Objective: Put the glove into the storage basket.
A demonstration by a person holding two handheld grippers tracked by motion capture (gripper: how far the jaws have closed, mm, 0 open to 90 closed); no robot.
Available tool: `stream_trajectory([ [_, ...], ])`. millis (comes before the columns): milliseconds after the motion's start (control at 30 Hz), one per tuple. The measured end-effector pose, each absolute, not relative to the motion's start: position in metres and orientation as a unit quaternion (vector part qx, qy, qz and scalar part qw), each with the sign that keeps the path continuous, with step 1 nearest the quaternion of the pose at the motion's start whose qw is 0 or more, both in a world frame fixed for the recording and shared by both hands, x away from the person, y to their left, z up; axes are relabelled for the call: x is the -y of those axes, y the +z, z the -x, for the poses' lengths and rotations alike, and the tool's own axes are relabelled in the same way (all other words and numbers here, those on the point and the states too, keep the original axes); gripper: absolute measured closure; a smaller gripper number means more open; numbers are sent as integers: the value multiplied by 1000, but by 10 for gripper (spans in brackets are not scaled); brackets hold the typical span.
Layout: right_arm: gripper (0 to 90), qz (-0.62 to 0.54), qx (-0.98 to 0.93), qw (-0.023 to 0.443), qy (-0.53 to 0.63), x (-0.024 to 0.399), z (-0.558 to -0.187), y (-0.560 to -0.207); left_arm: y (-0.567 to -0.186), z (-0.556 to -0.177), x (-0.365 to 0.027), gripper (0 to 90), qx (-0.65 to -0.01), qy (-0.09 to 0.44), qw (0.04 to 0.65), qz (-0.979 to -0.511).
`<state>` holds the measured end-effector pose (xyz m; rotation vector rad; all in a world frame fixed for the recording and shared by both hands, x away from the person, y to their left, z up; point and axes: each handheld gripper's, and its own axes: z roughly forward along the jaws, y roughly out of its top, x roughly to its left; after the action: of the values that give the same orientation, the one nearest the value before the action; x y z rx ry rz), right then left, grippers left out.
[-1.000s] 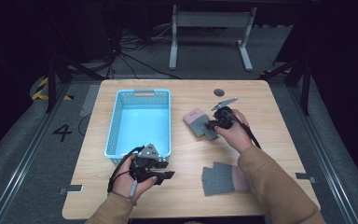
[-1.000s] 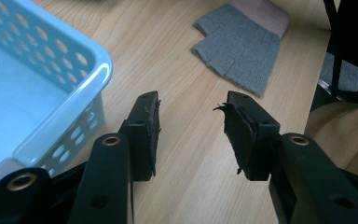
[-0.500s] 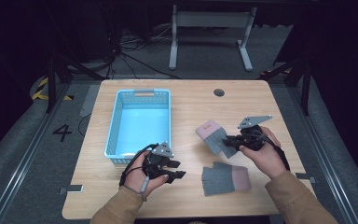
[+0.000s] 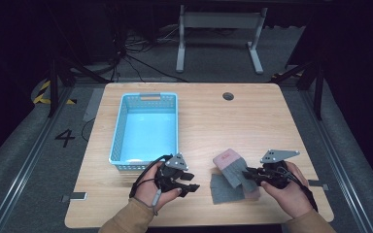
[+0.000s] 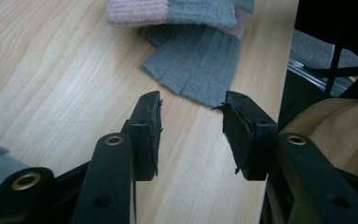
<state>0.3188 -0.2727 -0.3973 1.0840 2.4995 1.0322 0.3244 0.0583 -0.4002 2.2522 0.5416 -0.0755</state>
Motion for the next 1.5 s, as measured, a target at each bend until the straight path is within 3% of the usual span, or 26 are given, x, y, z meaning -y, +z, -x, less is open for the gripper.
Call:
stream_trajectory([
  [533, 789, -388, -863, 108, 305, 261, -311, -415, -406, -315, -57, 582, -224, -29, 390, -893],
  [767, 700, -399, -859, 106, 302, 259, -307, -418, -408, -309, -47, 586, -210, -32, 382, -899],
  [1500, 707, -408, -835, 130, 344, 290, -326, -399, -419, -306, -21, 624, -192, -49, 379, -904],
])
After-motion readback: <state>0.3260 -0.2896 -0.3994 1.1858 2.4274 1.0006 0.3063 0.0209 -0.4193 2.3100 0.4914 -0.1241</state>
